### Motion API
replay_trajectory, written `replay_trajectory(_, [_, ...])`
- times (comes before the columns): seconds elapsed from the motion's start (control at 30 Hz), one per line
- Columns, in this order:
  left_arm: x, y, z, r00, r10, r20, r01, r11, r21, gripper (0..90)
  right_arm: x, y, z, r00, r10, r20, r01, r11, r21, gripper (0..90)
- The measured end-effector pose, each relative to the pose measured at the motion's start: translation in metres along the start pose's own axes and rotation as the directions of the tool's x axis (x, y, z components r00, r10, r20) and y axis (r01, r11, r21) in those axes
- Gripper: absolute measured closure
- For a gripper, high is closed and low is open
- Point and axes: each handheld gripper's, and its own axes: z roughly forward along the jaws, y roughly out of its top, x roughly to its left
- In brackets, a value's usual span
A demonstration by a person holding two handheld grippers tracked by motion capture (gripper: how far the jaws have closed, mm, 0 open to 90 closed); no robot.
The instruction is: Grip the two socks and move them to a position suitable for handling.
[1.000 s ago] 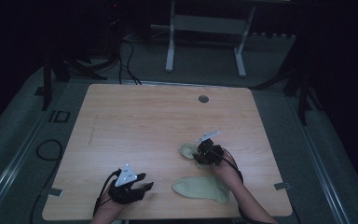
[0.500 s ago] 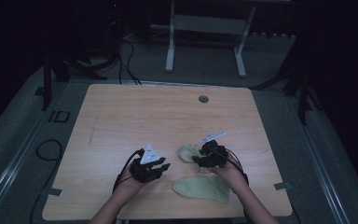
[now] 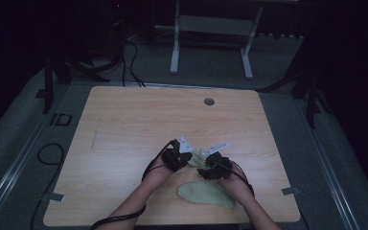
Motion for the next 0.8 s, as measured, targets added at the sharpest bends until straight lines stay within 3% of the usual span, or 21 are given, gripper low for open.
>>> replay_trajectory(0.17, [0.003, -0.006, 0.014, 0.9997, 0.012, -0.02, -0.011, 0.9972, 0.074, 87.7, 0.004, -0.001, 0.0, 0.9992, -0.025, 0.03, 0.025, 1.0, 0.005, 56.9])
replay_trajectory(0.23, [0.003, -0.007, 0.015, 0.9995, -0.014, -0.029, 0.016, 0.9975, 0.068, 87.7, 0.005, -0.002, -0.001, 0.997, -0.049, 0.059, 0.049, 0.999, -0.001, 68.2])
replay_trajectory(0.27, [0.003, -0.007, 0.015, 0.9995, -0.014, -0.029, 0.016, 0.9975, 0.068, 87.7, 0.005, -0.002, -0.001, 0.997, -0.049, 0.059, 0.049, 0.999, -0.001, 68.2])
replay_trajectory(0.3, [0.003, -0.007, 0.016, 0.9994, -0.013, -0.031, 0.015, 0.9976, 0.068, 87.8, 0.006, -0.002, -0.001, 0.9969, -0.051, 0.061, 0.051, 0.999, -0.002, 79.1])
replay_trajectory(0.33, [0.002, -0.007, 0.016, 0.9994, -0.008, -0.034, 0.011, 0.9978, 0.066, 87.8, 0.006, -0.002, -0.001, 0.9969, -0.051, 0.061, 0.051, 0.999, -0.002, 79.1])
replay_trajectory(0.53, [0.003, -0.01, 0.016, 0.9994, 0.007, -0.034, -0.005, 0.9988, 0.049, 89.0, -0.001, -0.001, -0.013, 0.9998, 0.014, -0.015, -0.015, 0.999, -0.033, 83.2])
replay_trajectory(0.6, [0.003, -0.011, 0.016, 0.9993, 0.008, -0.037, -0.006, 0.9991, 0.041, 89.0, -0.004, 0.0, -0.017, 0.9995, 0.025, -0.02, -0.026, 0.999, -0.045, 83.2])
replay_trajectory(0.7, [0.004, -0.011, 0.017, 0.9994, 0.002, -0.034, -0.001, 0.9994, 0.036, 89.0, -0.02, 0.001, -0.034, 0.9985, 0.05, 0.024, -0.048, 0.996, -0.076, 83.1])
replay_trajectory(0.8, [0.007, -0.012, 0.017, 0.9999, -0.01, -0.012, 0.01, 0.9995, 0.03, 89.0, -0.031, 0.0, -0.041, 0.9963, 0.08, 0.031, -0.077, 0.993, -0.09, 83.1])
